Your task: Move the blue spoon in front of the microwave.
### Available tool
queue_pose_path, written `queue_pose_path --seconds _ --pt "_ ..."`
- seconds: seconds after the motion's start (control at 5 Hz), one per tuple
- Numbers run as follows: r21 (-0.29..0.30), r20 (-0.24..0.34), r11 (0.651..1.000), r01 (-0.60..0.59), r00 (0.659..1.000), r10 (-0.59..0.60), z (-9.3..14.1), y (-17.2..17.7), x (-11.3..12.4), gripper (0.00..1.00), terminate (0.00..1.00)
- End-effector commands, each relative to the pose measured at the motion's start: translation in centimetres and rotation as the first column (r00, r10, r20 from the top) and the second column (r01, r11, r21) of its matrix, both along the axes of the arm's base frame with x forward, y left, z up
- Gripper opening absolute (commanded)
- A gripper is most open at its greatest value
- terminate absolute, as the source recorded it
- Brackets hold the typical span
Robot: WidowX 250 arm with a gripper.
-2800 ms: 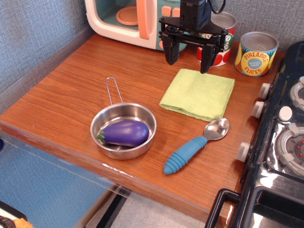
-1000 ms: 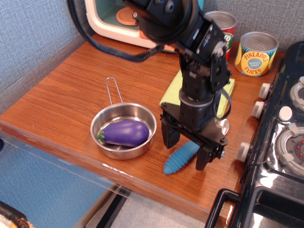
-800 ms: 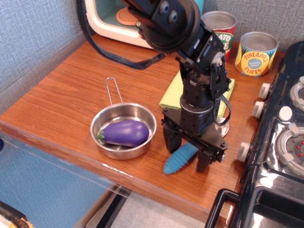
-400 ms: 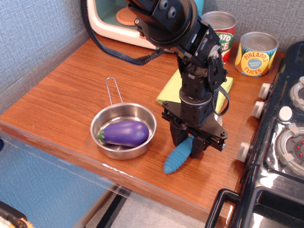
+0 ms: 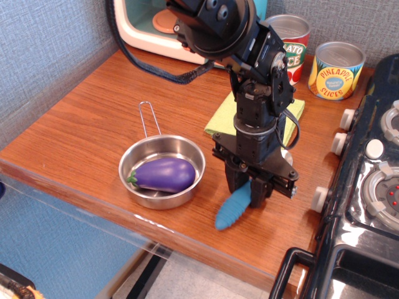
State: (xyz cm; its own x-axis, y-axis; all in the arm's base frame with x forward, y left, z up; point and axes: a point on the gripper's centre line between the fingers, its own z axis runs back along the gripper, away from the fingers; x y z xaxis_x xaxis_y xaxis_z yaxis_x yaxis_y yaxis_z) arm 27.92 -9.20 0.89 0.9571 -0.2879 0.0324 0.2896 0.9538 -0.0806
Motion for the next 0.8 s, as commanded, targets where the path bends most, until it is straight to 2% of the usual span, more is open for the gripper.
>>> queue_pose_path --seconds 0.0,0.2,0.4,0.6 --pt "-0.172 0.136 0.985 0.015 0.991 0.008 10.4 -0.4 3.9 0.00 0.00" --pt "-0.157 0.159 0.983 -0.097 0.980 0.122 13.2 4.8 7.9 0.00 0.00" --pt "-0.115 0.146 0.960 -0.256 0.951 0.272 13.2 10.2 11.9 0.00 0.00" --pt "-0.071 0.112 0.942 -0.329 0.936 0.335 12.1 15.4 13.5 0.00 0.00"
